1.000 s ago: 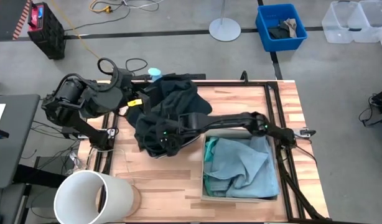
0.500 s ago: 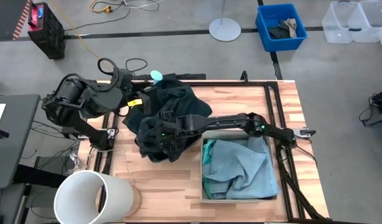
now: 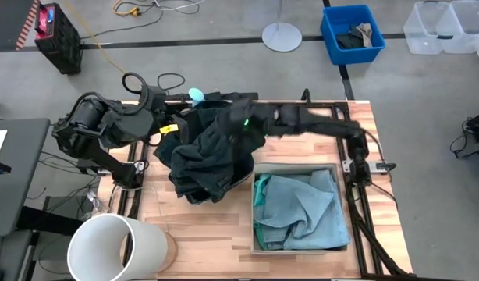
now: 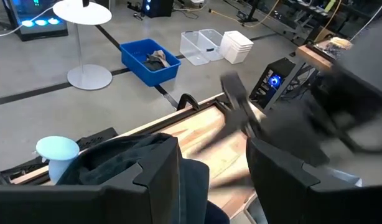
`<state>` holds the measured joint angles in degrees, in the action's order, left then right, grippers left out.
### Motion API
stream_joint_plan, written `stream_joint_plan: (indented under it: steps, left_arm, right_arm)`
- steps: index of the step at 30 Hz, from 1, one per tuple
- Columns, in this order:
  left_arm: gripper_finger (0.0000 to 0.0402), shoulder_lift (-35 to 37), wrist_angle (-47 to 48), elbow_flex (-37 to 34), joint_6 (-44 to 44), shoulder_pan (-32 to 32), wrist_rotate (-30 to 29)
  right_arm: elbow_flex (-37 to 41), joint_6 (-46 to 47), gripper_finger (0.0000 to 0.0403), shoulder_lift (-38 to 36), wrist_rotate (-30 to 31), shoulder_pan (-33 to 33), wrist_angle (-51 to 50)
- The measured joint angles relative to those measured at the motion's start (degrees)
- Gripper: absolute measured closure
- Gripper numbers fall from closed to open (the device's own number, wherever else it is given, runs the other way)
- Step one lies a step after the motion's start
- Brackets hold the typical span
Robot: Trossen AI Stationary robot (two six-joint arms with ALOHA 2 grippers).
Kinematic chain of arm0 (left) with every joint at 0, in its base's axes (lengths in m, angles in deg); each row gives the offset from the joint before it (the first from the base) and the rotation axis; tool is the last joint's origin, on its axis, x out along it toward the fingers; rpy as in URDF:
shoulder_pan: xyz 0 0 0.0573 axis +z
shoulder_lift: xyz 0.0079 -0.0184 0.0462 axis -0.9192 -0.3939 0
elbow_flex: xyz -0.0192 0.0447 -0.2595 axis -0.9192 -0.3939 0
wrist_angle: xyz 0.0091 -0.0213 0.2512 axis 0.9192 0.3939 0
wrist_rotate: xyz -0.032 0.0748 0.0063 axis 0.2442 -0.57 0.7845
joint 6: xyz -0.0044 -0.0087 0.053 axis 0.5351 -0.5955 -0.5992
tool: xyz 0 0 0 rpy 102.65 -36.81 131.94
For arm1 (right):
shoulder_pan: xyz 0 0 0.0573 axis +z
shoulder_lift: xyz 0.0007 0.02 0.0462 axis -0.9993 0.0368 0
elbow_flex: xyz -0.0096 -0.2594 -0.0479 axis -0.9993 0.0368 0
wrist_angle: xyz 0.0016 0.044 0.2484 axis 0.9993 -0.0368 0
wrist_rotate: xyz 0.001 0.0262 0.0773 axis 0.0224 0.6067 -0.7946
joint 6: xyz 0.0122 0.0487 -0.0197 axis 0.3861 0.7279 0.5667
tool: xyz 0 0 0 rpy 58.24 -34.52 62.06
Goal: Sort clothes
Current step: Put the dark blue pants into the blue laundry organizer
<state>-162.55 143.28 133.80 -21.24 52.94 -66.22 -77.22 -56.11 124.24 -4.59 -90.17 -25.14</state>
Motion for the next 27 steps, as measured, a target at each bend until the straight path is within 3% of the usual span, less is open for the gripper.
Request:
stream_joint_plan:
  steps: [3, 6, 11, 15, 27]
  left_arm:
    - [0.0219, 0.0, 0.0, 0.0, 0.0, 0.0, 0.0]
    - [0.0219, 0.0, 0.0, 0.0, 0.0, 0.0, 0.0]
    - [0.0219, -0.1, 0.0, 0.0, 0.1, 0.0, 0.0]
    - [0.0219, -0.1, 0.0, 0.0, 0.2, 0.0, 0.0]
    - [0.0219, -0.1, 0.1, 0.0, -0.4, 0.0, 0.3]
  right_arm:
    - [0.0, 4.7, 0.0178, -0.8, -1.0, -4.4, -6.7]
    - [0.2, 8.8, 0.0170, -0.2, -6.3, -8.8, -10.9]
    - [0.1, 8.9, 0.0168, 1.3, -10.2, -13.5, -11.9]
    - [0.9, 10.0, 0.0168, 2.1, -19.1, -16.6, -12.2]
    - [12.3, 10.3, 0.0183, 3.6, -23.6, -18.6, -6.9]
